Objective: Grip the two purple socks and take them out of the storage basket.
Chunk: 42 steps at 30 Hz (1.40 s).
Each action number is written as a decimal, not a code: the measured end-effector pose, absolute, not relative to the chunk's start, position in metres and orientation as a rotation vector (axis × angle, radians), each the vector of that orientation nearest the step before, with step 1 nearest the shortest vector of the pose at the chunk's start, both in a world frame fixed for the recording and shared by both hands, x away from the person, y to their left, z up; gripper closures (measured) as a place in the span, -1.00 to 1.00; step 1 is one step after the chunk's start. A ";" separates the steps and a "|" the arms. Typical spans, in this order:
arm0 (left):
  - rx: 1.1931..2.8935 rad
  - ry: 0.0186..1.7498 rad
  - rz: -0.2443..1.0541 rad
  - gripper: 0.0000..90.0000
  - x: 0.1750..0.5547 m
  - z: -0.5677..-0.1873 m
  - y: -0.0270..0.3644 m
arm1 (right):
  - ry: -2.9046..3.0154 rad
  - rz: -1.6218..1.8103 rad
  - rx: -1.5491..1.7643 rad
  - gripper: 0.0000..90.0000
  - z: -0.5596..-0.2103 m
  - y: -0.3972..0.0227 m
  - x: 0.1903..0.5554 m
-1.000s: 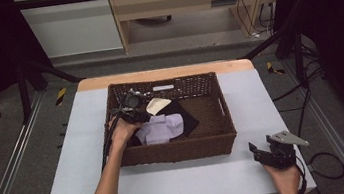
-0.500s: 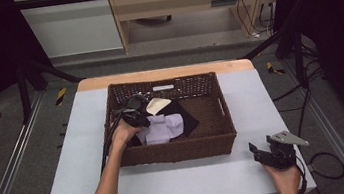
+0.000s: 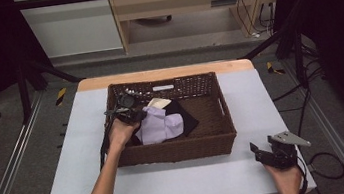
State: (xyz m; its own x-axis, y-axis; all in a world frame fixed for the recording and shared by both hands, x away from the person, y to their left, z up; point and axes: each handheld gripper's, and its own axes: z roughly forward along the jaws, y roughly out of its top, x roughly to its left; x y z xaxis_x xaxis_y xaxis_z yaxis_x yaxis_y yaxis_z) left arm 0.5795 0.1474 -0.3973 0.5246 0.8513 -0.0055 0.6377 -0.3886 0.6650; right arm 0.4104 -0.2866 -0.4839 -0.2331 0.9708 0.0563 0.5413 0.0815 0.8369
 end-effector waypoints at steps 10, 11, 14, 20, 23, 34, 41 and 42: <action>1.984 1.092 0.555 0.83 0.564 -0.376 0.150 | 1.824 1.051 1.496 -0.39 -0.484 -0.289 0.410; 1.945 1.067 0.558 0.83 0.560 -0.369 0.151 | 1.822 1.054 1.500 -0.39 -0.484 -0.289 0.410; 1.916 1.050 0.562 0.83 0.556 -0.362 0.153 | 1.817 1.055 1.495 -0.39 -0.484 -0.290 0.409; 1.826 1.015 0.580 0.83 0.539 -0.344 0.165 | 1.816 1.052 1.492 -0.38 -0.484 -0.291 0.410; 1.768 0.983 0.604 0.83 0.525 -0.328 0.174 | 1.819 1.052 1.494 -0.38 -0.484 -0.291 0.410; 1.711 0.887 0.606 0.83 0.491 -0.299 0.184 | 1.812 1.037 1.494 -0.38 -0.484 -0.291 0.409; 1.678 0.812 0.607 0.83 0.461 -0.283 0.187 | 1.821 1.035 1.485 -0.38 -0.484 -0.290 0.409; 1.678 0.812 0.607 0.83 0.461 -0.283 0.187 | 1.821 1.035 1.485 -0.38 -0.484 -0.290 0.409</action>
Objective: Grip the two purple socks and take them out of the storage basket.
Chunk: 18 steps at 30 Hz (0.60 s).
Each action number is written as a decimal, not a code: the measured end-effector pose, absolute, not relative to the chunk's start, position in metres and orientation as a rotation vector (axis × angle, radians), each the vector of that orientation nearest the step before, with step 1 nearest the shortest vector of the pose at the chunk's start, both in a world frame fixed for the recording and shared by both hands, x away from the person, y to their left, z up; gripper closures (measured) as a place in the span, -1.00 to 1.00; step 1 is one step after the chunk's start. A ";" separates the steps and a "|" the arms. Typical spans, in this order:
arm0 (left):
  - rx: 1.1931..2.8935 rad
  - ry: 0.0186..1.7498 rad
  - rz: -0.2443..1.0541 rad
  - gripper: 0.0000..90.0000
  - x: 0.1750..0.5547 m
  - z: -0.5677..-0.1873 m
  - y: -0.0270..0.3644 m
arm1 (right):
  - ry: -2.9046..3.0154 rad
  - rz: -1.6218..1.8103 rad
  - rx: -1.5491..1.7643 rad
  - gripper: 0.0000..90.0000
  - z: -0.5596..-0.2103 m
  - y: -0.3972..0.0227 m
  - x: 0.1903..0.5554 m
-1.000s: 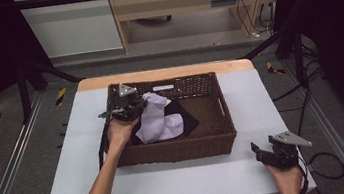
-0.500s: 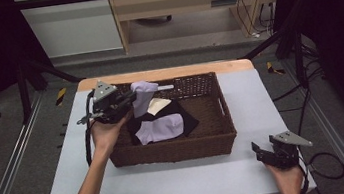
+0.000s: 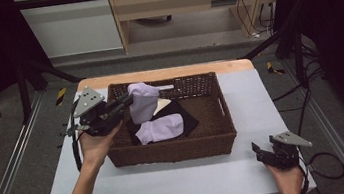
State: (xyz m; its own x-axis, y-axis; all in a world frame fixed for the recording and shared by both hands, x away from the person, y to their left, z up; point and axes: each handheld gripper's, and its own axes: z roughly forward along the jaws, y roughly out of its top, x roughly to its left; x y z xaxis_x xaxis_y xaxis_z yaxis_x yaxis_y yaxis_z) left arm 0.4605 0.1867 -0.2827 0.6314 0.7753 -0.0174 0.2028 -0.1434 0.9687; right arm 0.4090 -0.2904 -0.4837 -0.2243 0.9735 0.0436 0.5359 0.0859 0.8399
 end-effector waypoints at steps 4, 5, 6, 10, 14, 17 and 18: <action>1.672 0.769 0.588 0.83 0.443 -0.269 0.187 | 1.818 1.037 1.488 -0.38 -0.483 -0.291 0.408; 1.668 0.759 0.582 0.83 0.439 -0.267 0.187 | 1.819 1.038 1.487 -0.38 -0.483 -0.291 0.408; 1.668 0.759 0.582 0.83 0.439 -0.267 0.187 | 1.819 1.038 1.487 -0.38 -0.483 -0.291 0.408; 1.665 0.708 0.570 0.83 0.421 -0.259 0.190 | 1.820 1.038 1.486 -0.38 -0.483 -0.291 0.408; 1.663 0.679 0.576 0.83 0.405 -0.255 0.193 | 1.821 1.037 1.486 -0.38 -0.483 -0.291 0.408; 1.673 0.661 0.568 0.83 0.390 -0.260 0.194 | 1.822 1.038 1.479 -0.38 -0.483 -0.291 0.408; 1.678 0.660 0.557 0.83 0.387 -0.263 0.194 | 1.822 1.039 1.478 -0.38 -0.483 -0.291 0.407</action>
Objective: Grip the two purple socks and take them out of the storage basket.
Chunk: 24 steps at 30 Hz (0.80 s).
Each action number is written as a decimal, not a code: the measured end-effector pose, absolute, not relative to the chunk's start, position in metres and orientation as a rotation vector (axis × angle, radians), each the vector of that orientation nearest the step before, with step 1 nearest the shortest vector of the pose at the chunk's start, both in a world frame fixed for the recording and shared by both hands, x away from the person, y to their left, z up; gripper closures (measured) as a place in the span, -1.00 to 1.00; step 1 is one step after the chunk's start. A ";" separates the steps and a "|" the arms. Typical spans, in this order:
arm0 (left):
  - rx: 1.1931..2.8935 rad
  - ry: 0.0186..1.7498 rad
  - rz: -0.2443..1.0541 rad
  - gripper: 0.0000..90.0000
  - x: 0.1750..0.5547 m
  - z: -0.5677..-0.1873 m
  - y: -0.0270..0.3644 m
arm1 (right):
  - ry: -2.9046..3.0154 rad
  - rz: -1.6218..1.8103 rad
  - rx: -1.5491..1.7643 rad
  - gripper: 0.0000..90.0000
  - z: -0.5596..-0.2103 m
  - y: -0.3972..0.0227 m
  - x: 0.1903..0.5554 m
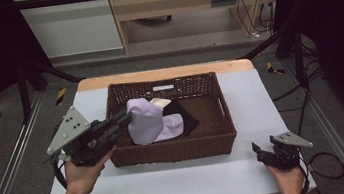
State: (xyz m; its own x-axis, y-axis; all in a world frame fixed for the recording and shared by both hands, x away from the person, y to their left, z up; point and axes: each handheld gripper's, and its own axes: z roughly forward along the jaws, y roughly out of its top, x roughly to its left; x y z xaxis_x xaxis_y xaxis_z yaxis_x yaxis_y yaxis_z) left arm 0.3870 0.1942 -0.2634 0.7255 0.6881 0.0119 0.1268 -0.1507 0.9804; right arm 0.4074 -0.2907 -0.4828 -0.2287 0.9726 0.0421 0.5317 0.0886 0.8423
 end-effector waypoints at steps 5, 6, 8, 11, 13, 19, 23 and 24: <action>1.703 0.653 0.522 0.83 0.374 -0.281 0.196 | 1.827 1.030 1.477 -0.38 -0.483 -0.291 0.408; 1.703 0.653 0.522 0.83 0.374 -0.281 0.196 | 1.827 1.030 1.477 -0.38 -0.483 -0.291 0.408; 1.717 0.647 0.512 0.83 0.367 -0.290 0.198 | 1.829 1.031 1.480 -0.38 -0.484 -0.290 0.407; 1.742 0.654 0.505 0.83 0.359 -0.305 0.199 | 1.829 1.027 1.484 -0.38 -0.484 -0.291 0.408; 1.769 0.672 0.484 0.83 0.354 -0.321 0.200 | 1.829 1.027 1.482 -0.38 -0.484 -0.291 0.407; 1.835 0.726 0.428 0.83 0.355 -0.357 0.199 | 1.828 1.028 1.482 -0.38 -0.484 -0.291 0.407; 1.882 0.763 0.393 0.83 0.358 -0.376 0.197 | 1.832 1.029 1.478 -0.38 -0.484 -0.290 0.406; 1.896 0.774 0.387 0.83 0.359 -0.381 0.196 | 1.831 1.032 1.478 -0.38 -0.484 -0.290 0.406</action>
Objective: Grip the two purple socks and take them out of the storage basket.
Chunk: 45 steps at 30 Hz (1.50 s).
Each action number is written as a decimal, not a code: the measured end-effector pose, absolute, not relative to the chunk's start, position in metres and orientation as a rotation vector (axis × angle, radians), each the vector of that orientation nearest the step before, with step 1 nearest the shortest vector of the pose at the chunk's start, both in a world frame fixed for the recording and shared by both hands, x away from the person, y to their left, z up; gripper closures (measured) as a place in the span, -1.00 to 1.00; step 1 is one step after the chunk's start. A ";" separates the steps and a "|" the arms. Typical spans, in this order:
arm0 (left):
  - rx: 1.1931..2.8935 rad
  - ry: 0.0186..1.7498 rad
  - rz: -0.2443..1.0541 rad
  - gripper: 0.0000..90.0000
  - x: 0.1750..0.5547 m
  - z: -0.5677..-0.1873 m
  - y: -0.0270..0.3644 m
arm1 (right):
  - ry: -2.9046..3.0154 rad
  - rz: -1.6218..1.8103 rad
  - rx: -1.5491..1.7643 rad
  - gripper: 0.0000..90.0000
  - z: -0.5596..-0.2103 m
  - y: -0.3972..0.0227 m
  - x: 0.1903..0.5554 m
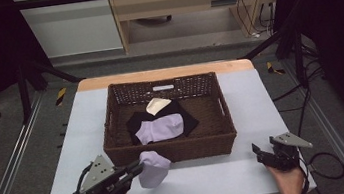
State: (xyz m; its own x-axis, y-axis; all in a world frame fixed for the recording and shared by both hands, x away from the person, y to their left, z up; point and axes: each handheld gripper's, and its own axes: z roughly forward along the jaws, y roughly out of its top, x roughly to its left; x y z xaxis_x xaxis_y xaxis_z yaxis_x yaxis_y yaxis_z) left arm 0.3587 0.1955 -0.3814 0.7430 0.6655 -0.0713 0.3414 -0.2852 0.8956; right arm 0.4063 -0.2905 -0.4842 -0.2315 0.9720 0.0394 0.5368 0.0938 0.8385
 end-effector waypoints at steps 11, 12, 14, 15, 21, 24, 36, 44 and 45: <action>2.032 0.903 0.359 0.80 0.375 -0.438 0.192 | 1.840 1.033 1.485 -0.38 -0.485 -0.290 0.407; 2.043 0.906 0.350 0.79 0.376 -0.441 0.191 | 1.842 1.032 1.488 -0.38 -0.485 -0.290 0.408; 2.053 0.906 0.345 0.76 0.377 -0.444 0.190 | 1.844 1.027 1.484 -0.38 -0.485 -0.290 0.408; 2.068 0.907 0.343 0.76 0.377 -0.447 0.188 | 1.846 1.025 1.484 -0.38 -0.485 -0.290 0.408; 2.077 0.912 0.338 0.44 0.378 -0.450 0.185 | 1.848 1.029 1.485 -0.38 -0.485 -0.290 0.408; 2.051 0.907 0.350 0.34 0.376 -0.443 0.187 | 1.848 1.026 1.484 -0.38 -0.485 -0.290 0.408; 1.874 0.866 0.504 0.23 0.396 -0.365 0.204 | 1.844 1.024 1.488 -0.37 -0.485 -0.290 0.408; 1.842 0.901 0.556 0.20 0.434 -0.334 0.197 | 1.844 1.025 1.490 -0.37 -0.485 -0.290 0.408; 1.838 0.915 0.566 0.20 0.447 -0.328 0.194 | 1.845 1.024 1.490 -0.37 -0.485 -0.290 0.408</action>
State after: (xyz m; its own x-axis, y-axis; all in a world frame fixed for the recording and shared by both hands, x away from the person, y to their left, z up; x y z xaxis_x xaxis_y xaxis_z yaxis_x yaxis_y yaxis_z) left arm 0.4467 0.1943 -0.3280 0.6093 0.7928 -0.0131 0.3417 -0.2477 0.9066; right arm 0.4085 -0.2900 -0.4854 -0.2337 0.9713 0.0442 0.5511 0.0949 0.8290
